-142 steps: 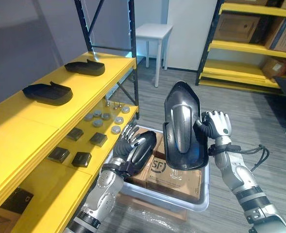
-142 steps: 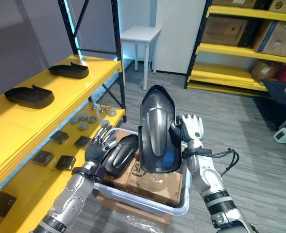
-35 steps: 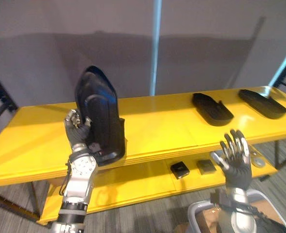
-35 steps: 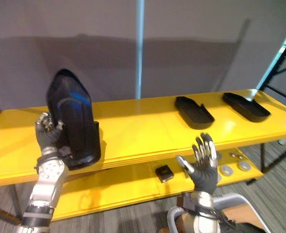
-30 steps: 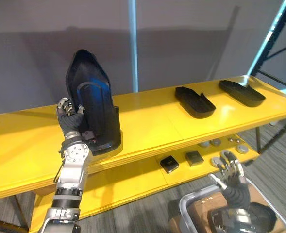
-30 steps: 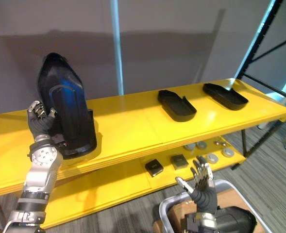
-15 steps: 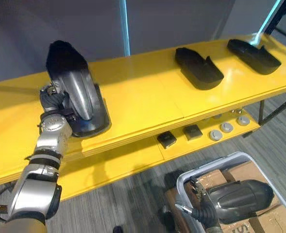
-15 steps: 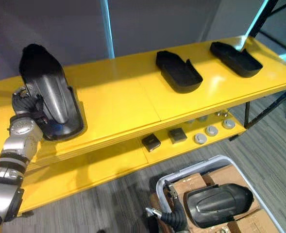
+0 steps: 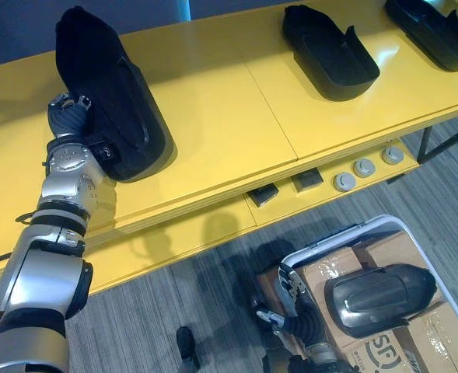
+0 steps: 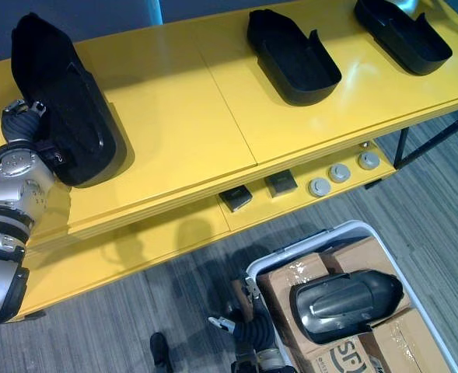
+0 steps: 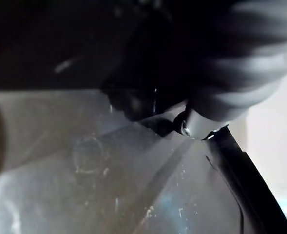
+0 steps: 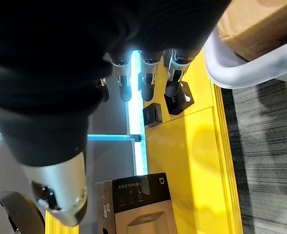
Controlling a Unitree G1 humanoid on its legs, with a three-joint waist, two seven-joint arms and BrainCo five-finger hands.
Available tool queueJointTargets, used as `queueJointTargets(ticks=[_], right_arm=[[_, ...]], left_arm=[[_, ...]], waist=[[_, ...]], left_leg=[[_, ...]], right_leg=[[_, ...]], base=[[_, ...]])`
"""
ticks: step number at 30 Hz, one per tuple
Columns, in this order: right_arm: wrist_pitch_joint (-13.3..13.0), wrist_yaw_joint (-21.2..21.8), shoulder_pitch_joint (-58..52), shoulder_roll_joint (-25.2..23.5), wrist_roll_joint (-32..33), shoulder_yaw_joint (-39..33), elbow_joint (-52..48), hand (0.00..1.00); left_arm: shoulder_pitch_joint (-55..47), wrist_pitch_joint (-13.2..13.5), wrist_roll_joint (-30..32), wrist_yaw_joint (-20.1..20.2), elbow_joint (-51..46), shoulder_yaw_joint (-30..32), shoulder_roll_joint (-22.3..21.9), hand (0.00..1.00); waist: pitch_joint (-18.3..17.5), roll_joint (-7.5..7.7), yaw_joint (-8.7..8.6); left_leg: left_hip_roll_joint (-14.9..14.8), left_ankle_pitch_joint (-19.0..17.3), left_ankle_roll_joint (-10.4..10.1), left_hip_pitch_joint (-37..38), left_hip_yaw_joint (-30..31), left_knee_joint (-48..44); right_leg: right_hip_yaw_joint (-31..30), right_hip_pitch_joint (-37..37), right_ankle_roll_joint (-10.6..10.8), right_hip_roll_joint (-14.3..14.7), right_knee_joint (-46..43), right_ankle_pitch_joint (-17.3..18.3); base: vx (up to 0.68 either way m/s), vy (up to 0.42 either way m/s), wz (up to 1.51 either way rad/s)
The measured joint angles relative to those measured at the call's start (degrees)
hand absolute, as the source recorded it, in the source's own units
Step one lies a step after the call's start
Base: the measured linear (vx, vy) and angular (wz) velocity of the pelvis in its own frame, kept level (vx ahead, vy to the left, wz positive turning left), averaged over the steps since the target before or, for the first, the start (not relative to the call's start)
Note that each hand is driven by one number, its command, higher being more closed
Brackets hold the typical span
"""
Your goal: Walk over and take plastic housings, then place them on the shelf
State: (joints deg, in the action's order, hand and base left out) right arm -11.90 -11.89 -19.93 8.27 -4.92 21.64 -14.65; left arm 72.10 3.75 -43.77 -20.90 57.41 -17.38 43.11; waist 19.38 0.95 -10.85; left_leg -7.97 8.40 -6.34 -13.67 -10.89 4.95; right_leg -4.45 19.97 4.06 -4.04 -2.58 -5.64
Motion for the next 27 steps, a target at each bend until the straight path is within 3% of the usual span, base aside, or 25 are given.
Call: queueJointTargets(ticks=[12, 16, 20, 21, 23, 24, 27], right_arm=[[0.3, 0.1, -0.1, 0.0, 0.0, 1.6, 0.0, 0.00], [0.9, -0.2, 0.0, 0.0, 0.0, 1.8, 0.1, 0.00], [1.2, -0.4, -0.1, 0.0, 0.0, 2.1, 1.0, 0.00], [1.1, -0.4, -0.1, 0.0, -0.1, 2.1, 1.7, 0.00], [1.1, -0.3, -0.1, 0.1, -0.2, 2.0, 2.7, 0.00], [0.6, -0.4, -0.5, 0.0, -0.2, 1.4, 2.8, 0.00], [-0.5, -0.3, -1.9, -0.6, -0.2, -1.1, 2.8, 0.00]], left_arm=[[2.6, -1.1, -0.1, 1.8, 2.3, -3.5, 0.0, 0.00], [2.6, -1.2, -2.0, -1.0, 2.1, -1.0, -2.5, 0.00], [1.0, -0.7, 0.1, -5.9, -8.1, 7.6, -7.0, 0.00], [-1.5, -0.1, 3.3, -7.9, -13.8, 9.9, -8.7, 1.00], [-7.9, 0.4, 10.8, -11.6, -26.7, 14.0, -11.8, 1.00], [-15.4, 0.6, 23.0, -16.3, -39.6, 16.8, -15.6, 1.00], [-29.4, 1.6, 37.3, -19.9, -56.0, 15.4, -23.4, 1.00]], waist=[[0.2, 0.35, -1.20], [0.2, 0.35, -0.98], [0.2, 0.37, -0.81], [0.2, 0.42, -0.73], [0.1, 0.43, -0.59], [-0.4, 0.22, -0.57], [-3.1, -0.70, -0.05]], left_leg=[[-0.1, 0.0, 0.0, 2.0, -1.3, 0.0], [-0.1, 0.0, 0.0, 2.9, -1.3, 0.0], [-0.1, 0.0, 0.0, 3.5, -0.3, 0.0], [-0.1, 0.0, 0.0, 4.6, 0.0, 0.0], [0.0, -0.2, 0.1, 6.6, 0.1, 0.0], [0.0, -0.3, 0.1, 7.8, 0.6, 0.0], [0.0, -0.3, 0.1, 8.3, 2.5, 0.0]], right_leg=[[-1.2, -1.2, 0.0, 0.2, -0.3, -0.1], [-1.0, -2.2, 0.0, 0.2, -0.2, -0.1], [0.2, -3.8, 0.0, 0.0, 0.2, -0.1], [0.5, -5.2, 0.0, -0.1, 0.4, 0.0], [1.1, -8.0, 0.1, -0.2, 1.5, 0.1], [2.2, -9.8, 0.1, -0.3, 2.1, 0.2], [3.9, -11.4, 0.1, -0.4, 2.1, 1.0]], base=[[0.00, 0.074, -0.05], [0.01, 0.076, 0.02], [0.01, 0.075, 0.14], [0.04, 0.071, 0.19], [0.05, 0.071, 0.17], [0.05, 0.052, 0.19], [0.05, 0.033, 0.34]])
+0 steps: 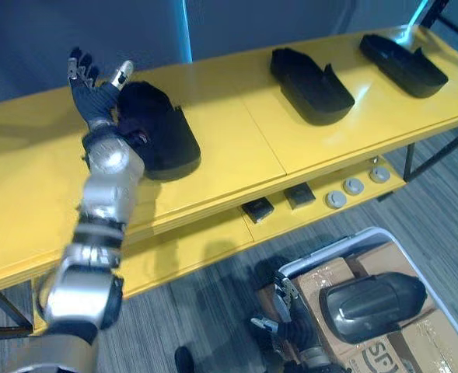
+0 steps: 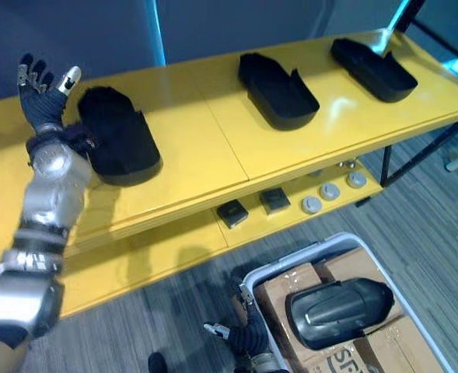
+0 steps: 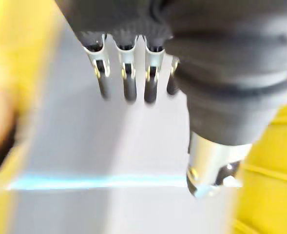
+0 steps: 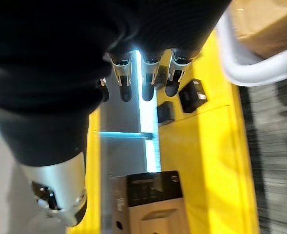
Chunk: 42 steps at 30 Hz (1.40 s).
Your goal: Walk over and take plastic housings, then place them on the shelf
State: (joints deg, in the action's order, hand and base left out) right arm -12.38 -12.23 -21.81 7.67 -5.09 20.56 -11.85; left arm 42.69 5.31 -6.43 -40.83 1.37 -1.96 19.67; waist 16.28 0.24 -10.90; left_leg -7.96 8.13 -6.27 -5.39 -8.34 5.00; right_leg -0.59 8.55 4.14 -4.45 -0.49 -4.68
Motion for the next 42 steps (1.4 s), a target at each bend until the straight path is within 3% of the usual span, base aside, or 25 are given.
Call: queueJointTargets(ticks=[2, 5, 10, 18, 24, 33, 42], right_arm=[[-0.3, 0.0, -1.5, -1.1, 0.0, -2.3, 0.0, 0.00], [-0.9, 0.5, -2.8, -1.7, 0.0, -3.7, 0.0, 0.00], [-1.0, 1.0, -3.3, -1.7, 0.0, -3.8, 0.0, 0.00], [-1.0, -0.4, -3.7, -1.4, 0.0, -5.5, 0.1, 0.00], [-1.0, -0.6, -3.3, -1.1, 0.0, -5.4, 2.3, 0.00], [-1.1, -0.8, -2.1, -0.8, 0.1, -4.1, 3.6, 0.00], [-1.1, -0.8, -1.1, -0.8, 0.2, -1.9, 3.9, 0.00]], left_arm=[[-10.0, 0.8, 4.7, 1.0, -6.8, -4.0, -4.6, 1.00], [-22.7, 2.5, 6.0, 6.6, -10.7, -13.3, -9.6, 1.00], [-28.4, 2.8, 5.5, 13.5, -8.7, -20.7, -14.1, 1.00], [-27.4, 2.0, 5.6, 14.1, 2.0, -17.2, -14.6, 1.00], [-18.3, 0.6, 5.6, 10.3, 10.1, -10.4, -13.0, 1.00], [-5.5, 0.1, 5.4, 6.3, 20.5, -6.0, -7.6, 1.00], [1.1, 0.3, 3.1, 6.2, 27.1, -4.8, -5.0, 1.00]], waist=[[-1.7, -0.85, 0.72], [-4.9, -2.55, 1.52], [-7.0, -4.22, 1.99], [-7.8, -5.06, 1.53], [-7.7, -4.97, 0.72], [-5.5, -3.67, 0.35], [-3.8, -2.76, -0.34]], left_leg=[[0.0, -0.2, -0.1, 0.9, 0.9, 0.2], [0.2, -0.6, 0.0, 1.0, 2.1, 0.2], [0.0, -1.0, -0.2, 0.8, 0.9, 0.3], [-0.1, -0.5, -0.1, -2.1, -2.6, 0.2], [-0.2, -0.3, -0.1, -3.4, -2.6, 0.2], [-0.2, -0.3, -0.1, -4.5, -3.3, 0.2], [-0.1, -0.3, -0.1, -5.0, -3.4, 0.2]], right_leg=[[1.5, -1.6, 0.1, -0.2, 0.0, 0.7], [2.9, -2.6, 0.6, -0.5, -0.1, 1.6], [2.4, -1.9, 0.7, -0.4, 0.2, 1.5], [-1.1, 2.1, 1.1, -0.1, 1.8, -0.6], [-1.2, 3.4, 0.4, 0.0, 2.0, -1.9], [-2.0, 4.9, 0.4, 0.0, 2.0, -1.9], [-2.2, 5.4, 0.4, 0.0, 2.0, -2.0]], base=[[0.02, 0.026, 0.37], [-0.02, 0.024, 0.26], [-0.08, 0.023, -0.06], [-0.03, 0.024, -0.23], [0.04, 0.042, -0.01], [0.02, 0.048, -0.04], [0.02, 0.050, 0.00]])
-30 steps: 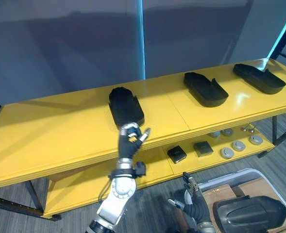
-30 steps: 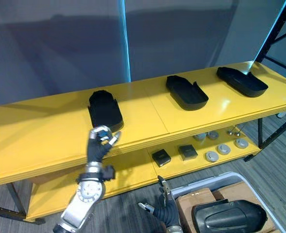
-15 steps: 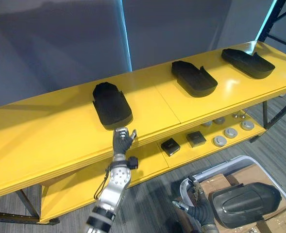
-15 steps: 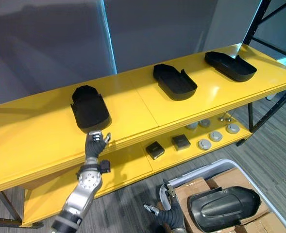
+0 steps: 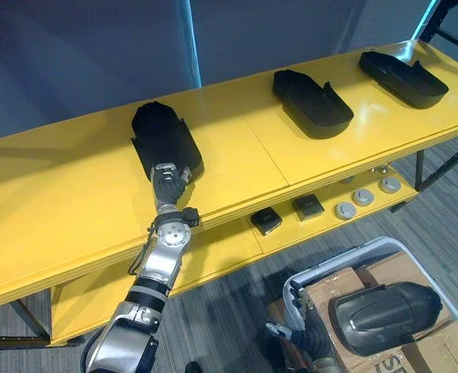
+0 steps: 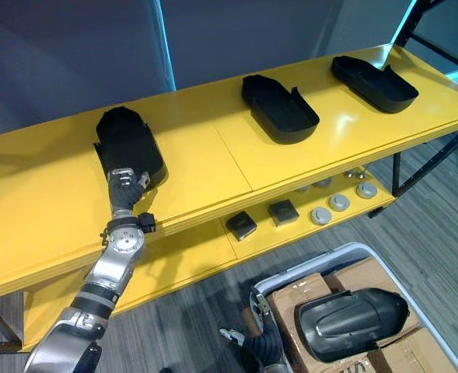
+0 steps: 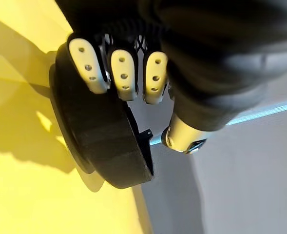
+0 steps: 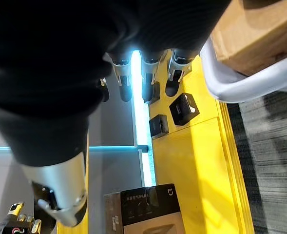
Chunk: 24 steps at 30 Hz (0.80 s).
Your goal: Walk over and take plastic housings, then place them on the shelf
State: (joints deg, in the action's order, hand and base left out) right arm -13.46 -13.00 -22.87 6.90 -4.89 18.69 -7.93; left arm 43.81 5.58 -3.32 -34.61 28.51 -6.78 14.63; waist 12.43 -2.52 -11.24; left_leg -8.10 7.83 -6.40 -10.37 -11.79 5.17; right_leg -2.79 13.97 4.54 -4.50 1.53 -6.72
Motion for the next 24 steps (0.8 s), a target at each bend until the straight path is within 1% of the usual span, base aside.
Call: queueJointTargets(ticks=[3, 4, 6, 7, 8, 9, 10, 11, 12, 13, 14, 15, 16, 17, 18, 19, 20, 21, 22, 23, 24], right_arm=[[0.0, 0.0, 0.2, 0.0, 0.0, 0.0, 0.0, 0.00], [0.0, 0.0, 0.2, 0.0, 0.1, 0.0, 0.0, 0.00], [0.0, 0.0, 0.4, 0.0, 0.1, 0.0, 0.4, 0.00], [0.0, 0.0, 1.0, 0.1, 0.1, 0.0, 0.7, 0.00], [0.0, 0.0, 2.0, 0.1, 0.1, -0.2, 1.5, 0.00], [0.0, 0.0, 2.6, 0.1, 0.1, -0.3, 2.0, 0.00], [0.0, -0.1, 3.0, 0.0, 0.1, -0.7, 2.3, 0.00], [-0.1, -0.5, 3.6, 0.1, 0.1, -1.2, 2.3, 0.00], [-0.1, -0.5, 4.0, 0.1, 0.0, -1.5, 2.3, 0.00], [-0.1, -0.6, 4.8, 0.1, 0.0, -2.4, 2.0, 0.00], [-0.1, -0.6, 5.5, 0.2, 0.0, -3.1, 2.0, 0.00], [-0.1, -0.6, 6.0, 0.8, 0.0, -4.3, 1.3, 0.00], [-0.1, -1.1, 5.4, 1.6, 0.0, -5.9, -0.8, 0.00], [-0.1, -1.5, 4.8, 2.0, 0.0, -7.3, -2.8, 0.00], [-0.1, -1.7, 4.1, 2.1, 0.0, -8.0, -4.5, 0.00], [-0.3, -1.6, 2.0, 2.0, 0.0, -9.2, -8.6, 0.00], [-0.4, -1.4, -0.2, 1.3, 0.0, -9.5, -11.8, 0.00], [-0.4, -1.1, -1.5, 0.7, 0.0, -9.5, -13.2, 0.00], [-0.5, -0.4, -4.1, -0.4, 0.0, -9.2, -15.8, 0.00], [-0.6, -0.3, -4.6, -1.1, 0.0, -8.6, -16.5, 0.00], [-0.7, -0.3, -4.0, -1.2, 0.1, -8.6, -16.2, 0.00]], left_arm=[[1.7, 0.2, -1.1, 0.0, 2.1, 0.4, 0.3, 1.00], [1.9, 0.2, -1.2, 0.0, 2.2, 0.8, 0.3, 0.00], [1.5, -0.1, -2.3, 0.0, 1.2, 0.8, 0.1, 0.00], [-0.3, -0.5, -2.6, -0.1, -2.8, 0.8, -0.4, 0.00], [-4.4, -0.5, -2.7, -0.3, -10.0, 0.8, -1.2, 0.00], [-7.1, -0.6, -2.7, -0.4, -14.2, 0.8, -1.9, 0.00], [-11.7, -0.4, -2.4, -0.7, -20.6, 0.7, -3.7, 0.00], [-18.4, 0.8, -1.6, -1.3, -28.5, 0.7, -6.6, 0.00], [-21.4, 1.2, -1.0, -1.5, -31.9, 0.7, -7.9, 0.00], [-27.5, 2.0, -0.2, -1.5, -37.8, 0.6, -10.5, 0.00], [-31.2, 2.7, 1.1, -1.5, -41.4, 0.4, -12.0, 0.00], [-35.2, 3.6, 2.7, -1.5, -45.0, -0.7, -13.0, 0.00], [-36.8, 4.3, 3.6, -1.2, -47.1, -2.9, -13.1, 0.00], [-37.3, 4.9, 4.4, -0.9, -47.9, -4.5, -13.2, 0.00], [-37.4, 5.2, 5.0, -0.6, -48.1, -5.6, -13.4, 0.00], [-37.4, 5.3, 6.0, 0.1, -48.1, -7.9, -14.2, 0.00], [-37.4, 5.4, 7.0, 0.7, -47.7, -10.1, -14.4, 0.00], [-37.7, 5.4, 7.3, 1.3, -47.3, -11.2, -14.6, 0.00], [-38.7, 5.4, 8.2, 2.1, -47.2, -13.4, -14.9, 0.00], [-39.7, 5.5, 8.8, 3.0, -47.1, -14.8, -14.9, 0.00], [-39.8, 5.7, 9.0, 3.4, -46.7, -15.0, -14.8, 0.00]], waist=[[0.3, 0.04, -0.26], [0.5, 0.04, -0.35], [0.6, 0.07, -0.35], [0.6, 0.11, -0.36], [0.8, 0.34, -0.32], [0.8, 0.38, -0.29], [0.8, 0.40, 0.21], [0.8, 0.44, 1.29], [0.8, 0.45, 1.40], [0.8, 0.46, 2.24], [0.9, 0.49, 3.38], [0.7, 0.20, 4.28], [0.3, -0.32, 4.43], [0.0, -0.31, 4.45], [-0.5, -0.32, 4.39], [-1.3, -0.27, 4.18], [-1.2, 0.91, 4.02], [-1.5, 1.49, 4.04], [-2.0, 2.27, 4.59], [-2.1, 3.10, 4.74], [-2.2, 3.38, 4.82]], left_leg=[[0.0, 0.0, 0.0, 0.1, 0.0, 0.0], [0.0, 0.0, 0.0, 0.3, -0.1, 0.0], [0.0, 0.0, 0.0, 0.6, -0.3, 0.0], [0.0, -0.1, 0.0, 0.9, -0.5, -0.1], [0.0, -0.3, -0.1, 1.8, -1.3, -0.2], [-0.1, -0.7, -0.1, 2.6, -2.0, -0.2], [-0.2, -1.4, -0.2, 4.0, -3.0, -0.2], [-0.4, -2.8, -0.7, 6.0, -4.8, -0.9], [-0.4, -4.0, -0.7, 6.2, -4.8, -2.3], [-0.8, -7.9, -0.8, 5.6, -1.7, -7.7], [-0.9, -11.1, -1.0, 5.5, 3.1, -12.0], [-1.0, -15.1, -1.6, 5.3, 11.4, -16.9], [-0.5, -18.6, -3.3, 5.4, 20.7, -20.8], [0.2, -20.9, -3.9, 5.7, 26.6, -22.7], [0.7, -22.4, -4.1, 6.0, 29.5, -23.5], [1.6, -24.8, -2.5, 7.0, 30.8, -23.6], [3.1, -25.5, -1.0, 7.7, 29.2, -23.7], [3.9, -25.5, -0.7, 7.8, 28.2, -24.1], [4.6, -26.1, 0.7, 7.4, 24.9, -25.1], [4.9, -26.8, 2.2, 7.3, 20.5, -26.6], [4.9, -27.0, 2.9, 6.7, 18.0, -27.5]], right_leg=[[-0.1, -0.1, 0.0, 0.0, 0.0, 0.0], [-0.1, -0.2, 0.0, 0.0, 0.0, 0.0], [-0.3, -0.4, 0.0, 0.0, 0.0, 0.0], [-0.7, -0.5, 0.0, 0.1, 0.0, 0.0], [-1.5, -1.1, 0.0, 0.2, 0.0, 0.0], [-2.0, -1.4, 0.0, 0.3, 0.0, 0.0], [-3.1, -2.0, 0.1, 0.6, 0.0, 0.1], [-5.5, -2.7, 0.2, 1.1, -0.2, 0.2], [-6.5, -3.0, 0.3, 1.2, -0.3, 0.3], [-9.0, -3.0, 0.3, 1.7, -1.4, 0.8], [-11.8, -3.0, 0.4, 2.7, -2.4, 1.2], [-14.3, -3.1, 0.9, 4.1, -4.1, 2.2], [-15.9, -2.8, 1.2, 5.5, -7.0, 3.8], [-17.2, -1.9, 1.3, 6.3, -9.9, 5.0], [-17.9, -1.0, 1.7, 6.8, -12.0, 6.0], [-19.6, 0.7, 2.6, 7.4, -15.1, 7.2], [-21.6, 1.1, 3.2, 6.7, -16.0, 7.1], [-22.8, 1.1, 3.9, 6.2, -15.6, 6.6], [-25.8, 1.1, 4.8, 5.5, -13.0, 4.0], [-27.0, 1.3, 5.4, 5.5, -9.1, -1.2], [-25.5, 1.9, 4.9, 5.7, -6.6, -5.3]], base=[[0.00, 0.048, -0.01], [-0.01, 0.050, -0.03], [0.00, 0.050, -0.06], [0.02, 0.061, -0.18], [0.04, 0.062, -0.26], [0.05, 0.053, -0.41], [0.07, 0.060, -0.70], [0.07, 0.056, -0.78], [0.08, 0.066, -1.00], [0.08, 0.055, -1.05], [0.08, 0.063, -1.49], [0.05, 0.090, -1.41], [0.01, 0.110, -1.17], [-0.02, 0.118, -0.70], [-0.05, 0.134, -0.65], [-0.06, 0.191, -0.67], [-0.09, 0.254, -0.67], [-0.10, 0.304, -0.91], [-0.16, 0.320, -1.39], [-0.16, 0.271, -1.68], [-0.25, 0.229, -2.28]])
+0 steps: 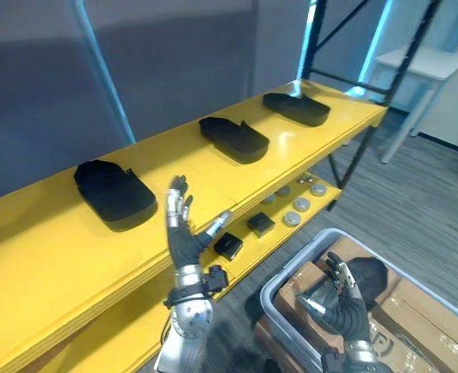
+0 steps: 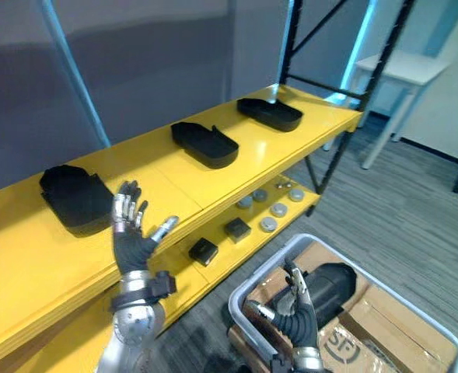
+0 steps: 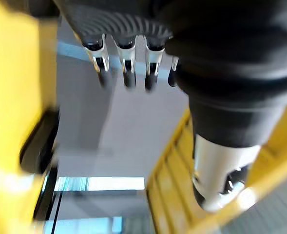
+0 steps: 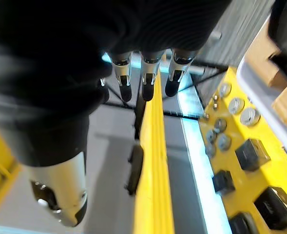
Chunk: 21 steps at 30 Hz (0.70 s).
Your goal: Walk over and take plastic housings, then place them on the shelf
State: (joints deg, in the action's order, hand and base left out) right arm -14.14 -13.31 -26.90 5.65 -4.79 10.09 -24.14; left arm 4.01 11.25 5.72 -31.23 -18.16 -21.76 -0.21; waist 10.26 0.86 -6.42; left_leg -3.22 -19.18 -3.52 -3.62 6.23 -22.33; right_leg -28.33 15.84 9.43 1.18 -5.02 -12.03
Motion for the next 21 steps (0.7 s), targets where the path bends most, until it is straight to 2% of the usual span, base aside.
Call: queueJointTargets(ticks=[1, 2, 3, 4, 5, 7, 9, 10, 11, 12, 13, 14, 15, 17, 21], right_arm=[[-0.2, 0.0, 2.9, -0.8, 0.2, -0.5, 2.1, 0.00], [-0.2, -0.2, 4.4, -1.6, 0.8, -1.0, 3.6, 0.00], [-0.1, -0.5, 6.8, -2.3, 2.4, -1.5, 5.9, 0.00], [-0.2, -0.7, 8.9, -2.3, 2.4, -1.9, 7.3, 0.00], [-0.1, -0.9, 10.4, -2.3, 2.4, -2.4, 8.6, 0.00], [-0.1, -1.5, 11.6, -2.3, 2.2, -3.3, 10.4, 0.00], [-0.1, -1.7, 11.5, -2.2, 2.2, -3.3, 11.5, 0.00], [-0.1, -1.9, 11.3, -2.2, 2.2, -3.3, 12.1, 0.00], [-0.1, -2.1, 11.0, -2.2, 2.2, -3.3, 12.2, 0.00], [-0.1, -2.2, 11.4, -1.7, 2.2, -3.5, 12.7, 0.00], [-0.1, -2.3, 11.5, -1.1, 2.2, -4.2, 13.7, 0.00], [0.1, -2.6, 11.7, -0.9, 2.2, -4.9, 15.7, 0.00], [0.4, -2.7, 11.8, -1.0, 2.2, -5.1, 16.7, 0.00], [0.6, -3.0, 11.5, -0.9, 2.1, -5.1, 19.1, 0.00], [1.1, -3.6, 15.1, 0.4, 0.8, -5.1, 24.3, 0.00]], left_arm=[[0.5, 0.3, -0.1, 1.0, 2.6, 0.3, 0.2, 0.00], [1.0, 0.3, -0.1, 1.6, 4.4, 0.8, 0.1, 0.00], [0.8, 0.2, -0.5, 2.1, 7.1, 1.1, -0.1, 0.00], [0.7, 0.1, -1.5, 2.7, 8.4, 1.1, -0.4, 0.00], [0.9, 0.1, -2.4, 3.3, 9.3, 1.1, -0.4, 0.00], [1.0, 0.2, -3.5, 4.4, 11.9, 0.8, -0.5, 0.00], [0.8, 0.0, -4.6, 4.9, 14.2, 0.1, -0.4, 0.00], [0.8, -0.4, -4.6, 6.0, 15.3, -0.7, -0.3, 0.00], [1.0, -0.6, -4.6, 6.7, 16.1, -2.1, 0.1, 0.00], [1.3, -0.8, -4.6, 7.1, 18.3, -2.8, -0.4, 0.00], [1.3, -1.2, -5.1, 7.8, 20.5, -3.8, -1.0, 0.00], [1.3, -1.9, -5.6, 8.8, 22.4, -4.6, -1.2, 0.00], [1.3, -1.9, -5.6, 9.1, 23.2, -4.3, -1.2, 0.00], [1.6, -2.2, -5.4, 9.0, 27.2, -0.9, -1.4, 0.00], [-0.7, -3.2, -4.1, 8.0, 33.8, 9.2, -1.6, 0.00]], waist=[[-0.3, -0.30, 1.26], [-0.3, 0.08, 1.76], [-0.5, 0.23, 1.82], [0.0, -0.83, 2.12], [0.4, -1.49, 2.34], [0.6, -1.62, 2.53], [0.4, -2.03, 2.53], [-0.3, -1.21, 2.32], [-1.0, 0.25, 2.14], [-1.1, -1.09, 2.29], [-1.7, -2.24, 2.21], [-2.3, -3.41, 2.25], [-2.6, -4.00, 2.24], [-2.7, -4.37, 1.99], [-1.3, -4.82, 2.29]], left_leg=[[-1.9, 0.9, 1.4, -1.1, -6.4, 0.8], [-2.0, 1.9, 1.8, -0.8, -9.4, 2.0], [-2.4, 3.9, 2.5, -0.2, -14.2, 4.2], [-3.6, 5.1, 2.7, -0.2, -18.1, 5.3], [-4.7, 5.8, 2.6, -0.1, -20.4, 5.7], [-7.0, 6.6, 1.6, 0.8, -24.3, 5.9], [-8.8, 7.4, 0.1, 1.9, -26.2, 6.8], [-9.2, 7.9, -1.0, 1.8, -26.8, 7.7], [-8.8, 8.9, -2.0, 1.5, -26.8, 9.2], [-9.1, 9.9, -2.4, 1.6, -26.5, 11.2], [-9.5, 11.0, -1.9, 1.9, -26.3, 13.7], [-10.9, 13.4, -2.5, 2.8, -26.6, 16.3], [-11.7, 14.1, -3.1, 3.3, -26.7, 17.1], [-14.1, 15.8, -3.8, 4.4, -26.8, 17.1], [-14.7, 16.2, -3.1, 1.4, -26.2, 7.3]], right_leg=[[8.7, -0.5, -2.2, -0.7, 9.8, -11.2], [16.4, -0.2, -4.2, -1.2, 9.4, -10.6], [30.7, -0.2, -10.2, -2.9, 3.8, -3.1], [35.2, -0.3, -9.6, -4.0, -2.4, 3.8], [36.8, -0.3, -9.1, -5.2, -7.2, 7.3], [37.6, -2.0, -8.6, -8.7, -15.0, 13.8], [39.3, -4.3, -7.9, -11.0, -17.6, 15.7], [39.5, -6.0, -6.0, -12.0, -15.9, 16.4], [38.5, -7.7, -3.1, -11.6, -10.9, 18.3], [38.5, -7.8, -3.6, -10.1, -8.1, 18.0], [38.5, -7.8, -4.7, -8.4, -5.9, 16.9], [38.3, -8.1, -6.1, -6.0, -3.6, 15.3], [38.0, -8.2, -6.6, -4.8, -3.0, 15.0], [38.0, -9.0, -7.6, -2.2, -2.2, 14.4], [37.0, -10.9, -7.8, -2.9, -1.4, 14.5]], base=[[-0.23, 0.127, -2.05], [-0.28, 0.147, -2.41], [-0.22, 0.136, -1.99], [-0.24, 0.152, -1.99], [-0.17, 0.084, -1.59], [-0.15, -0.048, -1.13], [-0.12, -0.213, -0.73], [-0.11, -0.378, -0.56], [-0.08, -0.414, -0.47], [-0.05, -0.327, -0.37], [-0.02, -0.258, -0.47], [0.00, -0.173, -0.44], [0.02, -0.262, -0.46], [0.02, -0.223, -0.33], [-0.01, -0.072, -0.09]])
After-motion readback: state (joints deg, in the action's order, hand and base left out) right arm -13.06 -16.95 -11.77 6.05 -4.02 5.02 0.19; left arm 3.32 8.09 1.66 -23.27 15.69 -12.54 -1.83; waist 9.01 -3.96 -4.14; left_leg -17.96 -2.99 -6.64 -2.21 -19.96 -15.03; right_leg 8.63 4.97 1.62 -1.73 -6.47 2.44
